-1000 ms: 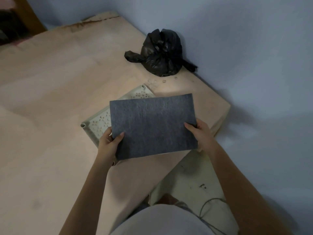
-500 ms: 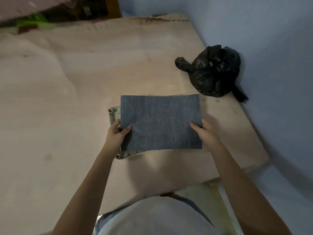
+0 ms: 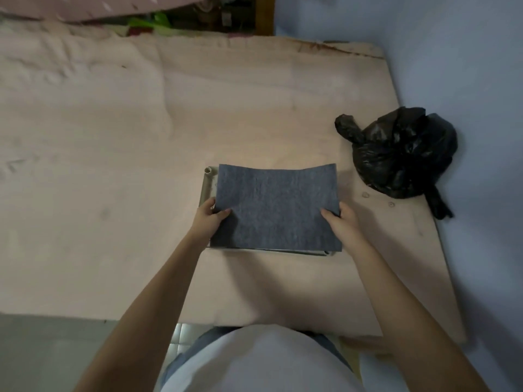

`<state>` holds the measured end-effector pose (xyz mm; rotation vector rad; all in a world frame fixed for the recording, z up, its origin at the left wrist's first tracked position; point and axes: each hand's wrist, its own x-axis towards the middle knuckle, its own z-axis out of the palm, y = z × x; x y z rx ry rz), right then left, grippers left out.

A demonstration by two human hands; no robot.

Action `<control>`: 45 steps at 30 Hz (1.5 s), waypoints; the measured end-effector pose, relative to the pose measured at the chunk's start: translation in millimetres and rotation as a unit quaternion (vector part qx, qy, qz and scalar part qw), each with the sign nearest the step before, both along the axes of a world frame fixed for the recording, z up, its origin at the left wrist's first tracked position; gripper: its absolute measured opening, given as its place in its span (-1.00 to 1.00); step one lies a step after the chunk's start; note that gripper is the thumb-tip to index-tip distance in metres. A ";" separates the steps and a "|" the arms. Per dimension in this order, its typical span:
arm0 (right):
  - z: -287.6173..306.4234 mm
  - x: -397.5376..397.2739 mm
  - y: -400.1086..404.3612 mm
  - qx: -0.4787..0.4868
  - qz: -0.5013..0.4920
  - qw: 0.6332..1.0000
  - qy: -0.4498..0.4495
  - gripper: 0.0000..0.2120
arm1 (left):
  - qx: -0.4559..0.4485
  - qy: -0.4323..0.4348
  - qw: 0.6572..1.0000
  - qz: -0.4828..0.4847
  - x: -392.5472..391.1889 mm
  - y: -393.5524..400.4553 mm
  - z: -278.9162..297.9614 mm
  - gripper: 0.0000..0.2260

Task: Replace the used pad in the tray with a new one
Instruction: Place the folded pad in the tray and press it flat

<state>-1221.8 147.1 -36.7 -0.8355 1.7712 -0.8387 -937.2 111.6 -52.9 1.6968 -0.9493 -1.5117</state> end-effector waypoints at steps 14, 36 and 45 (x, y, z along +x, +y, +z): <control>-5.0 16.0 -6.1 -0.010 0.019 0.998 0.051 -0.78 | -0.029 -0.190 0.981 -0.034 3.5 -4.0 -8.2 -0.77; -24.6 28.8 -9.6 -0.015 0.011 0.996 0.092 -0.84 | -0.241 -0.554 0.716 -0.349 -39.3 4.7 -25.1 -0.40; -24.6 28.2 -9.4 -0.007 0.007 0.996 0.091 -0.86 | -0.153 -0.548 0.734 -0.372 -44.2 0.5 -45.8 -0.44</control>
